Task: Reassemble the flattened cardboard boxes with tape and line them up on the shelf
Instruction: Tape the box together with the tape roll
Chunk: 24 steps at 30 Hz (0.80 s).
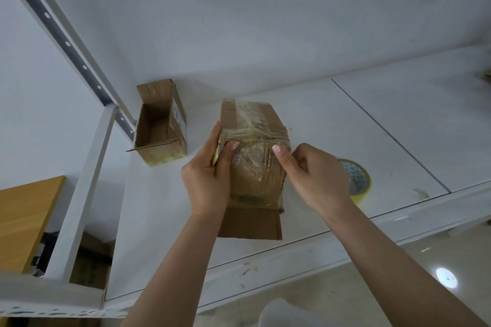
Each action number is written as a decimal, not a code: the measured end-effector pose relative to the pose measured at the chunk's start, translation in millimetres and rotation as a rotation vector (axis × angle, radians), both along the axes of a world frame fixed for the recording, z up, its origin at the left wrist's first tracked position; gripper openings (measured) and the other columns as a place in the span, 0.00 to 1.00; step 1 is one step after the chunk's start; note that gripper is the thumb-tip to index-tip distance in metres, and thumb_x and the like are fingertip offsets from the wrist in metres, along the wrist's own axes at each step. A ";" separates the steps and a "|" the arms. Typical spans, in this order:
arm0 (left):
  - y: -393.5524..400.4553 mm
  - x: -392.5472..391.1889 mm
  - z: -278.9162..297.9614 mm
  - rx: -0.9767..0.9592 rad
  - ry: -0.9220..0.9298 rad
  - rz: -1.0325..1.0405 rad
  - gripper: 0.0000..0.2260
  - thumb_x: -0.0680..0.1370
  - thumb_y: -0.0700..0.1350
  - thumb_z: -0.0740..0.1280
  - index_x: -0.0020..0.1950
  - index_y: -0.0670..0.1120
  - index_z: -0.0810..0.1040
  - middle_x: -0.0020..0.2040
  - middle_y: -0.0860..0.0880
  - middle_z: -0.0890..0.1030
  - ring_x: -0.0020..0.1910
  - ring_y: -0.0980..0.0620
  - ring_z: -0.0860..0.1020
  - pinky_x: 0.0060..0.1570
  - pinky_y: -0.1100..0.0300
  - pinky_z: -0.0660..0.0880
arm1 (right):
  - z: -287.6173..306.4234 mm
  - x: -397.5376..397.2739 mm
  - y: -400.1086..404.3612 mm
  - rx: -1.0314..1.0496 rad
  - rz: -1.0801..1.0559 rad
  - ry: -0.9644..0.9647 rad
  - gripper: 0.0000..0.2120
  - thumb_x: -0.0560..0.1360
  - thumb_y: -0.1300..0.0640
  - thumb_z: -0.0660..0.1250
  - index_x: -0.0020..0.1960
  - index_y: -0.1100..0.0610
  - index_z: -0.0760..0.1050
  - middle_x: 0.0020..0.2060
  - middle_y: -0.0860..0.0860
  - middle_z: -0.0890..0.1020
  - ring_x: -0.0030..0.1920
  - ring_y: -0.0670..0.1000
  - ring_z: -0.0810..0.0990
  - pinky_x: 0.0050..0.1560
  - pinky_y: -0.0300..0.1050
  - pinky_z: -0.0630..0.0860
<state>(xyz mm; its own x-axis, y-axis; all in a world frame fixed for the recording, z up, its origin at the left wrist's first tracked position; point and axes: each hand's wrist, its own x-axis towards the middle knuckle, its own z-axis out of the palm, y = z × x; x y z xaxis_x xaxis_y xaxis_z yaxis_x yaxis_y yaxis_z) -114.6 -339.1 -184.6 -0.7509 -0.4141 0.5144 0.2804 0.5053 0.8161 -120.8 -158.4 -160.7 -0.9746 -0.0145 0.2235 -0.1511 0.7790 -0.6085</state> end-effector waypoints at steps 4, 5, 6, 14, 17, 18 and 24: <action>5.0 2.3 -1.3 0.008 -0.012 0.022 0.21 0.76 0.55 0.67 0.68 0.51 0.76 0.41 0.81 0.74 0.43 0.74 0.77 0.46 0.78 0.70 | -0.5 -4.7 -2.9 0.129 0.049 0.137 0.23 0.78 0.37 0.55 0.36 0.56 0.64 0.26 0.49 0.68 0.32 0.59 0.75 0.31 0.49 0.68; 5.2 2.5 -1.1 0.013 -0.021 0.026 0.21 0.77 0.54 0.67 0.68 0.51 0.76 0.41 0.80 0.74 0.42 0.74 0.76 0.46 0.79 0.69 | -0.2 -5.4 -3.4 0.134 0.055 0.167 0.22 0.79 0.40 0.58 0.35 0.56 0.64 0.25 0.49 0.67 0.31 0.60 0.75 0.30 0.48 0.67; 4.4 2.3 -0.9 0.017 -0.032 0.034 0.20 0.77 0.54 0.68 0.68 0.52 0.76 0.39 0.79 0.75 0.42 0.75 0.76 0.46 0.79 0.69 | 0.3 -5.3 -3.4 0.129 0.060 0.186 0.23 0.79 0.40 0.58 0.35 0.56 0.63 0.25 0.50 0.66 0.30 0.60 0.74 0.30 0.47 0.65; -1.1 7.0 8.5 -0.003 -0.005 0.043 0.20 0.77 0.55 0.66 0.67 0.51 0.77 0.39 0.78 0.75 0.42 0.74 0.77 0.45 0.80 0.70 | -1.8 -4.4 -0.3 -0.062 0.214 0.103 0.28 0.73 0.33 0.53 0.35 0.57 0.70 0.26 0.50 0.75 0.30 0.53 0.76 0.32 0.47 0.71; 1.2 10.3 7.6 0.008 0.005 0.035 0.21 0.76 0.55 0.66 0.68 0.51 0.77 0.42 0.75 0.77 0.44 0.73 0.78 0.47 0.77 0.72 | -4.9 -3.4 -4.5 0.028 0.219 0.127 0.22 0.78 0.38 0.54 0.35 0.55 0.67 0.25 0.48 0.71 0.29 0.55 0.75 0.29 0.46 0.66; 0.7 11.8 7.4 0.011 0.007 0.032 0.21 0.76 0.55 0.66 0.68 0.52 0.76 0.45 0.72 0.78 0.45 0.72 0.78 0.48 0.75 0.73 | -5.7 -2.9 -4.0 0.033 0.213 0.097 0.24 0.77 0.35 0.51 0.36 0.53 0.66 0.26 0.47 0.72 0.30 0.54 0.75 0.30 0.45 0.65; 2.5 25.1 -1.8 0.042 -0.014 -0.027 0.25 0.73 0.61 0.69 0.68 0.52 0.77 0.52 0.73 0.78 0.54 0.69 0.79 0.53 0.74 0.74 | -5.1 -3.9 -5.0 0.085 0.136 0.069 0.30 0.64 0.23 0.40 0.34 0.50 0.57 0.27 0.46 0.69 0.28 0.49 0.70 0.28 0.43 0.58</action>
<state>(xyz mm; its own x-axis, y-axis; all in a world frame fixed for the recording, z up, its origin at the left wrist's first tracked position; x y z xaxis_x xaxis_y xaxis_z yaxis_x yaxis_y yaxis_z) -89.5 -336.5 -186.4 -0.7691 -0.4148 0.4863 0.2819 0.4626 0.8406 -124.8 -163.4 -165.7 -0.9447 -0.1669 0.2823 -0.2979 0.7967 -0.5258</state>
